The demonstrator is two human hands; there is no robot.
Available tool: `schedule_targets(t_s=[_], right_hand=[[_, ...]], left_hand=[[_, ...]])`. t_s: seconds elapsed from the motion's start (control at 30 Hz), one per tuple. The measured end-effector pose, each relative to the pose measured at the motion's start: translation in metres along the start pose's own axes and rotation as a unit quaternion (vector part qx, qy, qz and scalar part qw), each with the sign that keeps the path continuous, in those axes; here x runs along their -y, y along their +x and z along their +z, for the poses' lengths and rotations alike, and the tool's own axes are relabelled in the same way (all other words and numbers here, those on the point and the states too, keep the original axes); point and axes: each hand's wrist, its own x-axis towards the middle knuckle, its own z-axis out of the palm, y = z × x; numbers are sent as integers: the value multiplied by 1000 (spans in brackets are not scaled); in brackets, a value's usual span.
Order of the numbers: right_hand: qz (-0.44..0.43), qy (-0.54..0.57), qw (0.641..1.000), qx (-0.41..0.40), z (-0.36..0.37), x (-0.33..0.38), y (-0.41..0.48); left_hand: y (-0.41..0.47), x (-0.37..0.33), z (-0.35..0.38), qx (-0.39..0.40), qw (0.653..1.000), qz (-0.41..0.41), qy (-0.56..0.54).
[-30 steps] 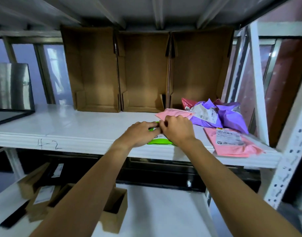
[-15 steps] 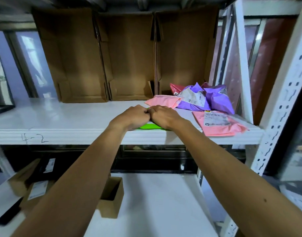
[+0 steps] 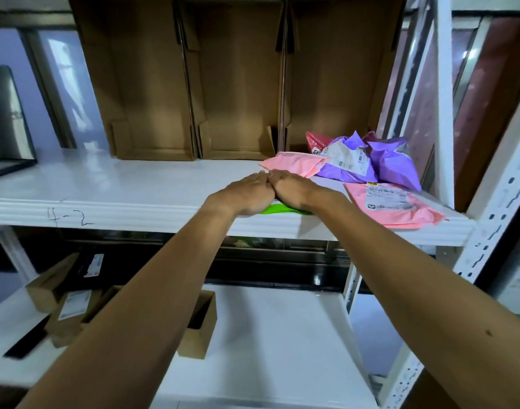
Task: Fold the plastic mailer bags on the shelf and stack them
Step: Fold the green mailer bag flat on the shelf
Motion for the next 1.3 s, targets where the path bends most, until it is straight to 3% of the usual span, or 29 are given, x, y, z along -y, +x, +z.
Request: schedule_targets(t_s=[0.27, 0.43, 0.6, 0.83, 1.3], right_hand=[[-44, -49, 998, -3, -4, -8, -1], [-44, -24, 998, -41, 2, -9, 3], [-63, 0, 987, -149, 3, -16, -1], [-64, -1, 988, -137, 1, -15, -1], [-15, 177, 973, -147, -2, -25, 9]], left_hand=[[0, 3, 0, -20, 998, -12, -57], [2, 6, 0, -40, 993, -29, -104], [1, 5, -1, -56, 986, -30, -153], [1, 5, 2, -51, 989, -30, -138], [1, 8, 0, -49, 985, -37, -163]])
